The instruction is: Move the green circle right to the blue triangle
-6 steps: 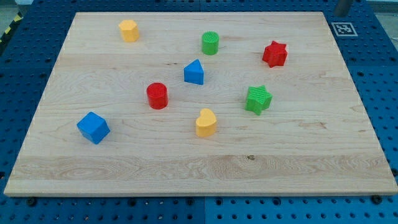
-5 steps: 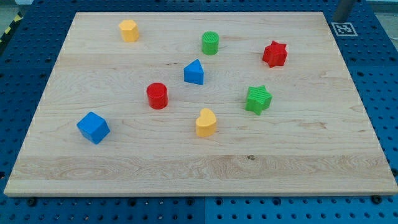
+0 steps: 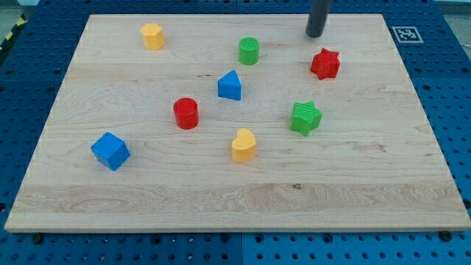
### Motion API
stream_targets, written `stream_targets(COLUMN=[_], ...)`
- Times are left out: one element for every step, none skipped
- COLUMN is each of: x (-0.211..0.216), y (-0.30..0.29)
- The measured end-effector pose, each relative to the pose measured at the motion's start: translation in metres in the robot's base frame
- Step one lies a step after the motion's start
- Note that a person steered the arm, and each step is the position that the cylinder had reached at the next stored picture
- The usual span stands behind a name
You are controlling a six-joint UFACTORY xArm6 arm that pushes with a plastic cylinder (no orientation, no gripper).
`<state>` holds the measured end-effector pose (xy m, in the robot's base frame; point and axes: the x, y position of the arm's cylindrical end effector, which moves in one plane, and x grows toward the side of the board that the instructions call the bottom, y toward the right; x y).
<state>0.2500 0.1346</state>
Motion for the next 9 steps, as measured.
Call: stream_targets(x=[0.005, 0.034, 0.037, 0.04, 0.041, 0.044, 0.044, 0.027, 0.022], y=[-0.001, -0.034, -0.038, -0.041, -0.042, -0.046, -0.062, -0.069, -0.095])
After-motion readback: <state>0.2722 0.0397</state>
